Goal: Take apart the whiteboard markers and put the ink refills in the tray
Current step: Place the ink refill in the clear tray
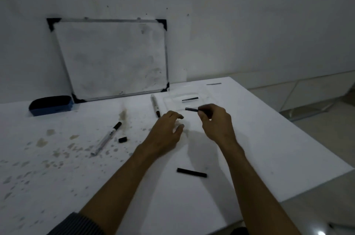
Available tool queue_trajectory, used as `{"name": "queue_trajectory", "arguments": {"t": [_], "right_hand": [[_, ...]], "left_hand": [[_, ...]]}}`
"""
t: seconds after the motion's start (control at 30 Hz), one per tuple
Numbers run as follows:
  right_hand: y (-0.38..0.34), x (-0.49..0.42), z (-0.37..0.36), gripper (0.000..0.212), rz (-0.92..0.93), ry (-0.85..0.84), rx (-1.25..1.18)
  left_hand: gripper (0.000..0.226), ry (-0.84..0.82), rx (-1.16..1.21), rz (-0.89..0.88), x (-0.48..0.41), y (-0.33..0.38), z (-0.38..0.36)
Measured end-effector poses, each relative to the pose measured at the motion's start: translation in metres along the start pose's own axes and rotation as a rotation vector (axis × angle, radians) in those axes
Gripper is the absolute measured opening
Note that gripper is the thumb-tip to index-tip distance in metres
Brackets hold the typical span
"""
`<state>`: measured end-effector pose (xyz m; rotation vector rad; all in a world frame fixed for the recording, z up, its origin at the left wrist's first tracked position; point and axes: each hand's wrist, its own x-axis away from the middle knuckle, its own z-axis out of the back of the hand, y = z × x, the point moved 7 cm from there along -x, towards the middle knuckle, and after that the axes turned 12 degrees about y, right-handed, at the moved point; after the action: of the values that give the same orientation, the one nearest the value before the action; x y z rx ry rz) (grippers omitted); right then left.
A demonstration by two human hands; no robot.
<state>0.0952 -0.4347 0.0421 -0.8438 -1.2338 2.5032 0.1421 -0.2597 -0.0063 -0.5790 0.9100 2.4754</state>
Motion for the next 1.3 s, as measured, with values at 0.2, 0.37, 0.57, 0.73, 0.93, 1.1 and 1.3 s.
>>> {"name": "queue_trajectory", "arguments": {"t": [0.2,0.37,0.57,0.73,0.93,1.1,1.3], "right_hand": [[-0.001,-0.068,-0.022,0.020,0.205,-0.026,0.173],[-0.002,-0.114,-0.076,0.021,0.306,-0.161,0.407],[0.013,-0.152,-0.117,0.026,0.116,-0.513,0.475],[0.019,-0.174,-0.135,0.044,0.090,-0.626,0.612],[0.024,-0.178,-0.131,0.029,0.029,-0.516,0.461],[-0.002,-0.144,-0.090,0.023,0.042,-0.283,0.175],[-0.025,-0.050,-0.063,0.022,0.018,-0.225,-0.084]], "left_hand": [[0.037,-0.083,-0.054,-0.078,0.004,-0.013,-0.020],[0.035,-0.081,-0.010,-0.067,0.003,-0.012,-0.019],[0.034,-0.067,-0.004,-0.052,0.001,-0.015,-0.021],[0.035,-0.055,0.003,-0.033,0.000,-0.015,-0.020],[0.034,-0.047,0.013,-0.041,0.001,-0.014,-0.019],[0.032,-0.046,0.015,-0.047,0.000,-0.013,-0.018],[0.027,-0.126,0.113,0.194,-0.009,-0.012,0.010]]}}
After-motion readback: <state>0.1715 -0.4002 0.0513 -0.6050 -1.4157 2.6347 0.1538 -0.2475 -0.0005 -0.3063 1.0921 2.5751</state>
